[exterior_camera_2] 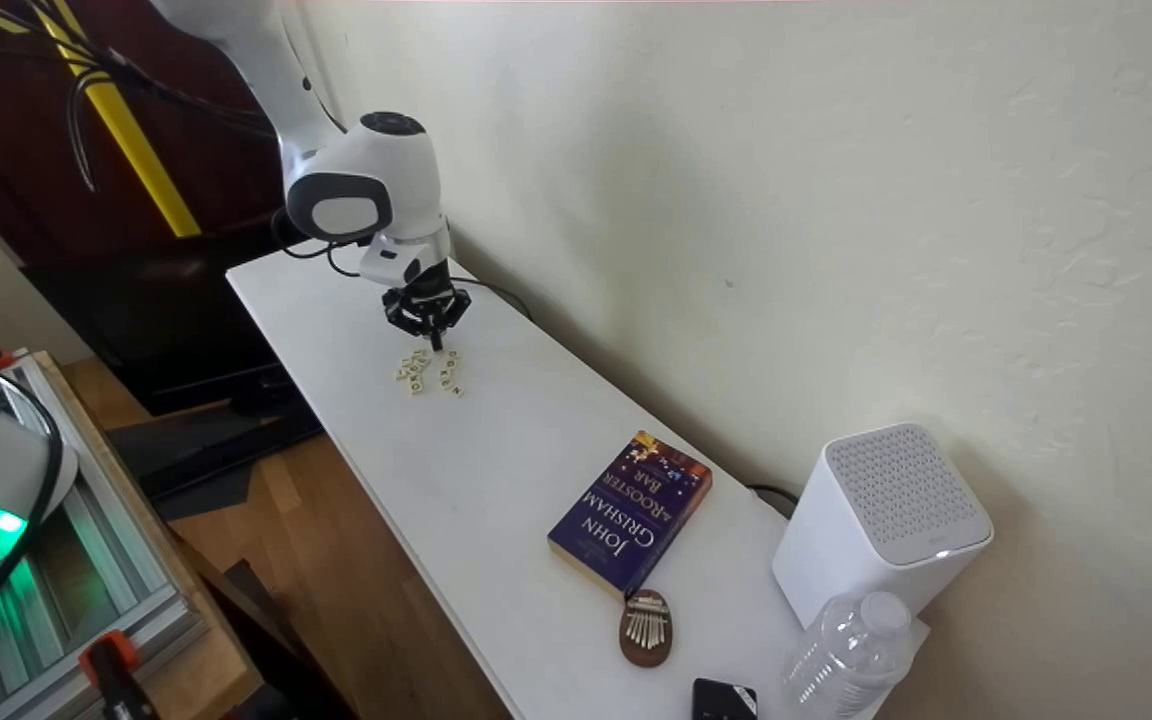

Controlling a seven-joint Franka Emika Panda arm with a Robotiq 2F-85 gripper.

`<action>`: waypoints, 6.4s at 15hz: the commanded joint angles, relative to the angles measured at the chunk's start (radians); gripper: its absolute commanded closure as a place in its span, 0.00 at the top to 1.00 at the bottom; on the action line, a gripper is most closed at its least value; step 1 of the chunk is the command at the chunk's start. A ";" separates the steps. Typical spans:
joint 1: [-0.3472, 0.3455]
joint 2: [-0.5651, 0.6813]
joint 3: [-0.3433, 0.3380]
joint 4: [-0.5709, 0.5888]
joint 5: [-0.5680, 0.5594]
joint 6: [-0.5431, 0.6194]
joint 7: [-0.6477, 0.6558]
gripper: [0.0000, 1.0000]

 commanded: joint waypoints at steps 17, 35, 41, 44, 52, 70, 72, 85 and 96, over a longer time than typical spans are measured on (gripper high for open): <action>-0.195 -0.054 0.142 -0.081 0.048 0.138 -0.213 0.00; -0.079 0.047 0.032 0.027 0.014 0.041 -0.196 0.00; -0.035 0.056 0.021 0.044 -0.003 -0.011 -0.193 0.00; -0.036 0.037 0.025 0.033 0.004 -0.009 -0.202 0.00; -0.173 -0.056 0.147 -0.052 0.111 0.026 -0.227 0.00; -0.214 -0.125 0.123 -0.122 0.090 0.023 -0.579 0.00; -0.198 -0.125 0.098 -0.122 0.065 0.005 -0.664 0.00; -0.060 -0.098 -0.032 -0.097 -0.066 -0.012 -0.829 0.01; -0.055 -0.073 -0.043 -0.101 -0.099 0.034 -0.951 0.00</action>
